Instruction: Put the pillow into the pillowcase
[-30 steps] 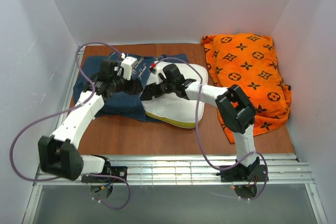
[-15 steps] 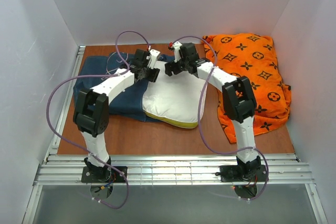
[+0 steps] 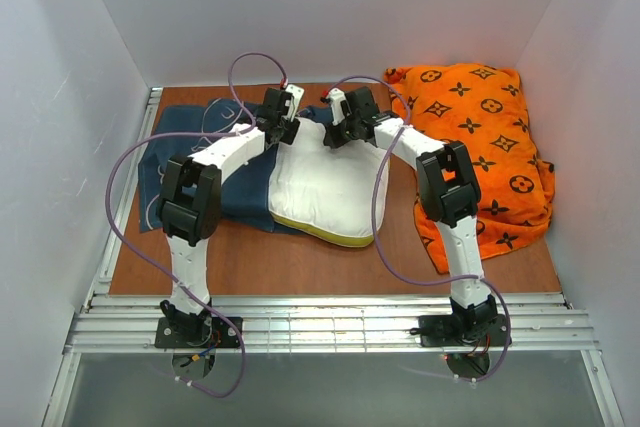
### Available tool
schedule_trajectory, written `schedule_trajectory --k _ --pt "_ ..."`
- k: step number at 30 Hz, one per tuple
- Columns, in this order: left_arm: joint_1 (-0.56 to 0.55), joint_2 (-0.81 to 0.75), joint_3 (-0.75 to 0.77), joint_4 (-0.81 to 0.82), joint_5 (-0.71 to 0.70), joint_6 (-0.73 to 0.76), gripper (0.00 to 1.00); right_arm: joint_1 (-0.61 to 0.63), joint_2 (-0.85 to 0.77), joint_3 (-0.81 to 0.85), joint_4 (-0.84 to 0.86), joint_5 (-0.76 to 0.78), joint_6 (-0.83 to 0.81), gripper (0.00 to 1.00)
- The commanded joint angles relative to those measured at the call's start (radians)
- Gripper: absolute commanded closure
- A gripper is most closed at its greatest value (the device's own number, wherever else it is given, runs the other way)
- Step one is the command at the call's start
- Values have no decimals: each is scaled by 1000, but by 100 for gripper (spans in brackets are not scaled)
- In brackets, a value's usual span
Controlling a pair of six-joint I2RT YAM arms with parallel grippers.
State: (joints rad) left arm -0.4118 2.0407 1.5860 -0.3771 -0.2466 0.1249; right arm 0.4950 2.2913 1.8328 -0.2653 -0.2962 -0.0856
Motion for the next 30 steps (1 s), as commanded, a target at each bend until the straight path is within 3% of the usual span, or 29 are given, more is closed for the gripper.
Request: schedule_trajectory --k 1,2,6,9,10,15,17,20,24,30 --pt "21 -2 63 34 90 -25 92 17 -38 -37 -28 -171 65 99" --pt "19 3 71 23 105 -28 100 17 -41 -37 -22 -187 72 99" --pt "18 1 91 -26 263 -71 100 17 -59 -35 20 -257 141 99" --pt "18 -58 52 -19 589 -117 100 19 -88 -59 78 -334 216 99" --pt "19 -72 40 -14 762 -142 100 19 -96 -78 116 -351 242 99" --pt "-1 -202 -62 6 1138 -266 100 19 -216 -197 268 -464 435 99" --pt "4 -249 -113 13 1153 -278 100 19 -272 -288 398 -483 499 99" --pt "63 -301 -207 -2 1156 -289 100 20 -341 -418 406 -491 529 99" --pt "151 -286 -259 -49 1033 -205 100 45 -423 -628 528 -508 586 99" --pt "172 -122 -135 -80 923 -102 100 165 -429 -632 531 -489 558 99"
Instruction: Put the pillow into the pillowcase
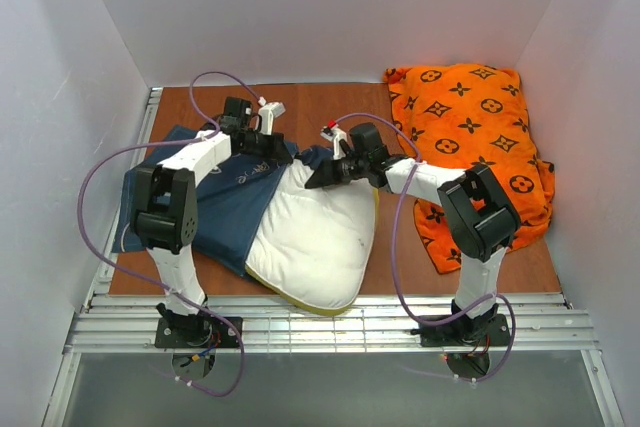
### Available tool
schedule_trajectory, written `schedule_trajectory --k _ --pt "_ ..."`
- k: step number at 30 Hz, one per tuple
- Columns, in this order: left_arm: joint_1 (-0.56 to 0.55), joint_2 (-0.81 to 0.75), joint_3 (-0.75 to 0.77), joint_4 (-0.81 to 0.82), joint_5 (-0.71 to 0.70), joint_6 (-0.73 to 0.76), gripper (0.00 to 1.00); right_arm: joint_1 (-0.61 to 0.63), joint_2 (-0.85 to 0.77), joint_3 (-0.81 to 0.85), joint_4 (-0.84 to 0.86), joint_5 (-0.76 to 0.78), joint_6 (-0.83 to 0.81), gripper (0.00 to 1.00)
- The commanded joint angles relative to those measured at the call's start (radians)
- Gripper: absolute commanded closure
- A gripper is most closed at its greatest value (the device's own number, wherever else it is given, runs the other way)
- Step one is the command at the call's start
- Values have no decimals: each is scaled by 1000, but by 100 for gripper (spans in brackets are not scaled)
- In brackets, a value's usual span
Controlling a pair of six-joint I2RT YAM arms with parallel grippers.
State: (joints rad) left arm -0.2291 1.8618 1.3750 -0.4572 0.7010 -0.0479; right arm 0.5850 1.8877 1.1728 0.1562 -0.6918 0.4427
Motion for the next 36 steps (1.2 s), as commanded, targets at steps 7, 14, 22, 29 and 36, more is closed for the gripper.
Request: schedule_trajectory --k 7,14,22,29,36 --pt "-3 94 231 -86 118 238 100 -34 -64 76 92 -166 41 40" --pt "2 42 165 -106 130 404 100 -182 83 408 -287 141 -372 13" --pt "2 83 252 -116 89 444 100 -174 401 706 -504 232 -594 4" --pt "2 123 305 -110 86 416 98 -140 447 686 -550 199 -705 7" --pt "2 42 217 -63 -15 451 55 -132 416 571 -577 88 -736 98"
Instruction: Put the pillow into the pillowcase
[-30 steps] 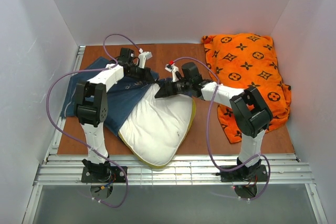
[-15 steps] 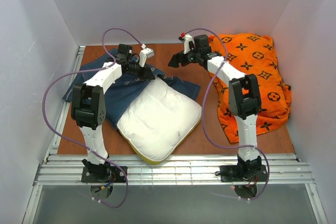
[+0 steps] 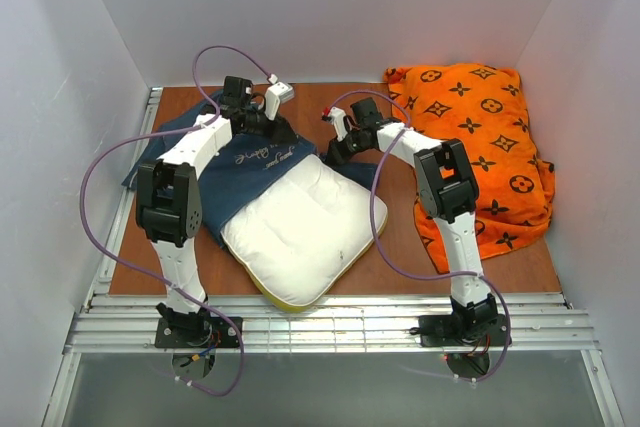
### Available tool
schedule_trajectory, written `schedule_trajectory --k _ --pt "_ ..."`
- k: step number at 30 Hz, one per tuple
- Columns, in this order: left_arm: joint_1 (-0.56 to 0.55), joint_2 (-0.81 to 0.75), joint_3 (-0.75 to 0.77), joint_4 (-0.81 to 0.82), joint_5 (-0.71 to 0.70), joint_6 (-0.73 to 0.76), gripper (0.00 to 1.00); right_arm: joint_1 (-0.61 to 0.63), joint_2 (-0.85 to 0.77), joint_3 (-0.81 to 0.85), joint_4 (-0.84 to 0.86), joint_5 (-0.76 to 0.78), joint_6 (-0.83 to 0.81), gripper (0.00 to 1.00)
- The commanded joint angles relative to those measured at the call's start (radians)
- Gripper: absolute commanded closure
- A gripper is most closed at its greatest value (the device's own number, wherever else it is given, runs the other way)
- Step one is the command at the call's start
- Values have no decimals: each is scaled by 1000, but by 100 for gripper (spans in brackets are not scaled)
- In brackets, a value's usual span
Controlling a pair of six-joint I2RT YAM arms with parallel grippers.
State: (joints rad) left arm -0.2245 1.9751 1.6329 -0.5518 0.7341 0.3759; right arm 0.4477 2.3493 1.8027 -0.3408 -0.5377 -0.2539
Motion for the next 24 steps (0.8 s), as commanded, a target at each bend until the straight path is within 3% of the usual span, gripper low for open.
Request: schedule_trajectory --k 1,3,5,7,12,24 --pt "-3 -115 -56 35 -45 65 53 6 -68 -87 -78 -102 -39 99" --pt "-12 -157 -54 -15 -32 124 37 3 -94 -114 -78 -129 -21 99" --pt "-73 -206 -53 -91 -54 292 30 3 -126 -126 -73 -180 11 99" --pt "-176 -241 -91 -175 -99 438 28 0 -156 -132 -70 -232 56 99" --pt "-379 -257 -206 -209 -171 587 27 2 -218 -178 -40 -294 133 99" --pt "-518 -110 -266 -116 -329 773 27 -3 -254 -284 -35 -320 180 99"
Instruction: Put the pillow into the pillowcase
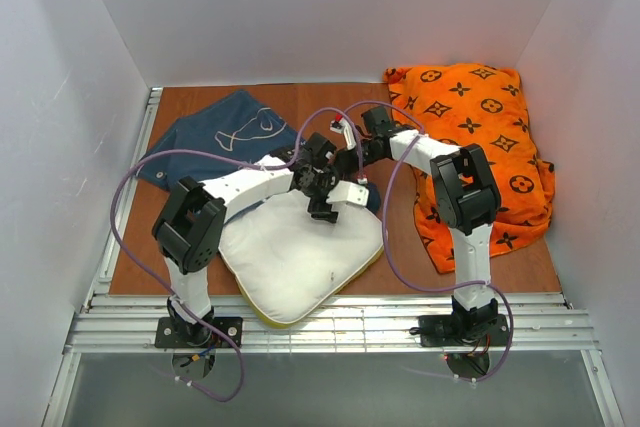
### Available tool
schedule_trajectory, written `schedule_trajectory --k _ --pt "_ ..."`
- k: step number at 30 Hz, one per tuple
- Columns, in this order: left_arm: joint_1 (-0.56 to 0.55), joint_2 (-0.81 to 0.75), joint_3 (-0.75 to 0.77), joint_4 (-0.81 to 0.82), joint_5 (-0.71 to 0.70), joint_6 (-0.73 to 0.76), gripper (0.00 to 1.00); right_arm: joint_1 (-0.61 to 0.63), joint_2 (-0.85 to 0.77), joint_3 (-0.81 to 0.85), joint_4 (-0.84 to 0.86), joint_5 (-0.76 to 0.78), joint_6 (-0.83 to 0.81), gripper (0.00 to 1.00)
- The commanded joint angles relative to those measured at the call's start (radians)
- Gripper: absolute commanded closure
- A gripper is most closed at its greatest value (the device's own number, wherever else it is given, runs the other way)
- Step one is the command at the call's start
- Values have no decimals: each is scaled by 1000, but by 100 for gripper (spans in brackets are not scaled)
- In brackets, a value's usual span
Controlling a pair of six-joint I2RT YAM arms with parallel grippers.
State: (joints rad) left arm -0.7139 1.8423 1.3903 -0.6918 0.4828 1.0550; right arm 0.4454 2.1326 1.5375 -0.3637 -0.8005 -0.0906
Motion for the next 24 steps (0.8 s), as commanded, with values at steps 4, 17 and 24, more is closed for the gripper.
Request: schedule_trajectory --k 4,17,24 --pt "-33 90 -54 15 -189 109 65 -2 -45 -54 -12 -42 8 99" --pt "177 -199 -174 388 -335 31 100 -31 -271 -287 -46 -45 -75 99" --pt "317 -123 -157 584 -402 140 100 -24 -421 -442 -49 -85 -51 99"
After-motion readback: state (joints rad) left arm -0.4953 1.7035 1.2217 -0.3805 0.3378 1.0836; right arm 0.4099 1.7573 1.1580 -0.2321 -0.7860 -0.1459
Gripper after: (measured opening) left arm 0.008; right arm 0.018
